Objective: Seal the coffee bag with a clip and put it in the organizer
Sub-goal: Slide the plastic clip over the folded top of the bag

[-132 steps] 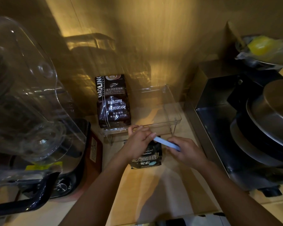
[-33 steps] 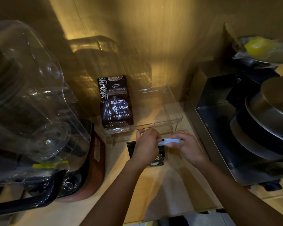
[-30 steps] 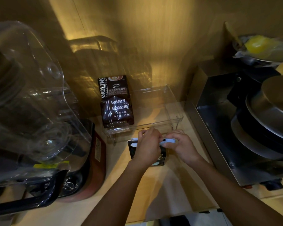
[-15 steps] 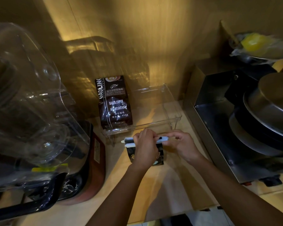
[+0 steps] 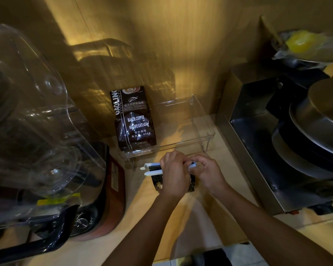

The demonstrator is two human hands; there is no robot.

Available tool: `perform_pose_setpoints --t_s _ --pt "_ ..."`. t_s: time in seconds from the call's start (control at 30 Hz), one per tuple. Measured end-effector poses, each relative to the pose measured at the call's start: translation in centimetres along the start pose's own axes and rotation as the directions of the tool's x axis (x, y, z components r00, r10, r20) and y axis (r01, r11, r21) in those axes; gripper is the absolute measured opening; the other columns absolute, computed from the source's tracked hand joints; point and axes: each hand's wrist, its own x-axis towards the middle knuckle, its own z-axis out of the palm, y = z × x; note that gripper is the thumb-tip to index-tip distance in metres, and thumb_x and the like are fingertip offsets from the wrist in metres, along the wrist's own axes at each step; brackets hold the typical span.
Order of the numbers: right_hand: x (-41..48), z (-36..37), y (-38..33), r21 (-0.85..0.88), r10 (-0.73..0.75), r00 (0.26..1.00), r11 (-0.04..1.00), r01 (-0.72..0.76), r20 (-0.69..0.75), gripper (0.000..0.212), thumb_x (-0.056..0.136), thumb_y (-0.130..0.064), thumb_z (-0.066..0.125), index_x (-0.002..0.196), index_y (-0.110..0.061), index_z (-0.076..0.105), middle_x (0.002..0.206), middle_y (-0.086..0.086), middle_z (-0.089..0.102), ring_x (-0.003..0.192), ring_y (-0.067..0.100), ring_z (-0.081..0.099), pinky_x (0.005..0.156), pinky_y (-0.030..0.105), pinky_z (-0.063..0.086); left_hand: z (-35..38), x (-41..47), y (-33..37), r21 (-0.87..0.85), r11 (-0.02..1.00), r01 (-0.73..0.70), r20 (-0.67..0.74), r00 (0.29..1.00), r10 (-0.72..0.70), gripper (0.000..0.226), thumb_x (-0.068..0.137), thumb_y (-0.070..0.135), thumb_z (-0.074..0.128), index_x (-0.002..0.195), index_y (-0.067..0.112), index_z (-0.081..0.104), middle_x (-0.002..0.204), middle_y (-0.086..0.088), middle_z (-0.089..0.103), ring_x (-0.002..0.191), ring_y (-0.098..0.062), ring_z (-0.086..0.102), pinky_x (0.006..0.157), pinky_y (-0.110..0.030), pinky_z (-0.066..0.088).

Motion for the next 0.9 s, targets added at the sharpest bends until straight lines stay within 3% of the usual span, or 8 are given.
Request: perform_pose_setpoints --t_s 0.1,0.23,0.37,0.53,0.67,0.8,0.9 --pt "0.0 -0.1 -0.1 0.001 -0.002 1.0 1.0 0.002 -0.011 0.024 0.069 -0.004 0.07 0.08 -0.025 0.067 0.095 0.008 0.061 0.098 0.026 0.054 0.089 0.044 0.045 -0.8 0.2 -0.4 -0.05 0.999 -0.019 0.052 0.998 0.022 0.006 0.083 0.007 0.059 0.084 0.013 0.06 0.086 0.003 0.054 0.088 -0.018 0.048 0.077 -0.024 0.023" --pt "-0.2 -0.3 -0.4 0.15 0.04 0.997 0.988 -0.03 -0.061 0.028 0.067 0.002 0.072 0.071 -0.024 0.064 0.087 0.004 0.058 0.081 0.015 0.058 0.071 0.019 0.05 -2.8 0.3 -2.2 0.021 0.999 -0.038 0.142 0.989 0.034 0.036 0.078 0.021 0.067 0.112 0.021 0.054 0.1 0.008 0.056 0.087 -0.002 0.036 0.075 -0.025 0.023" --pt "-0.1 -0.5 -0.8 0.22 0.095 0.995 0.972 -0.087 -0.025 0.028 0.07 0.007 0.068 0.071 -0.021 0.064 0.085 0.0 0.058 0.077 0.014 0.058 0.064 0.021 0.048 -4.8 0.9 -4.1 0.214 0.974 -0.069 0.225 0.974 0.019 0.031 0.078 0.028 0.066 0.108 0.024 0.058 0.107 0.003 0.062 0.1 -0.015 0.049 0.088 -0.035 0.026" --pt "-0.1 -0.4 -1.0 0.216 0.089 0.996 0.972 -0.089 0.008 0.022 0.071 0.006 0.067 0.074 -0.016 0.064 0.088 0.005 0.059 0.078 0.017 0.059 0.067 0.03 0.05 -5.4 0.8 -4.9 0.177 0.983 -0.046 0.219 0.976 0.007 0.029 0.076 0.024 0.069 0.104 0.019 0.061 0.105 -0.001 0.065 0.099 -0.019 0.054 0.091 -0.04 0.039" --pt "0.1 -0.6 -0.7 0.184 0.081 0.997 0.98 -0.081 0.006 0.023 0.07 0.006 0.068 0.075 -0.016 0.065 0.086 0.002 0.059 0.078 0.016 0.059 0.067 0.028 0.051 -5.2 1.2 -4.6 0.18 0.982 -0.061 0.269 0.963 0.01 0.031 0.076 0.028 0.069 0.105 0.018 0.061 0.103 -0.003 0.064 0.096 -0.02 0.054 0.088 -0.042 0.042" --pt "0.2 -0.3 -0.5 0.195 0.065 0.998 0.979 -0.061 -0.009 0.025 0.069 0.007 0.068 0.073 -0.018 0.065 0.083 0.002 0.06 0.068 0.005 0.06 0.055 0.012 0.049 -4.3 1.1 -3.7 0.242 0.954 -0.175 0.278 0.955 0.104 0.028 0.081 0.028 0.063 0.107 0.018 0.059 0.102 -0.003 0.062 0.096 -0.02 0.052 0.078 -0.03 0.033" --pt "0.3 -0.6 -0.4 0.223 0.058 0.998 0.973 -0.055 -0.007 0.027 0.069 0.008 0.068 0.072 -0.019 0.065 0.079 -0.001 0.061 0.062 -0.004 0.06 0.052 0.008 0.047 -4.1 1.2 -3.1 0.253 0.944 -0.213 0.248 0.957 0.149 0.022 0.081 0.028 0.063 0.1 0.018 0.062 0.095 -0.003 0.064 0.091 -0.02 0.053 0.067 -0.025 0.026"
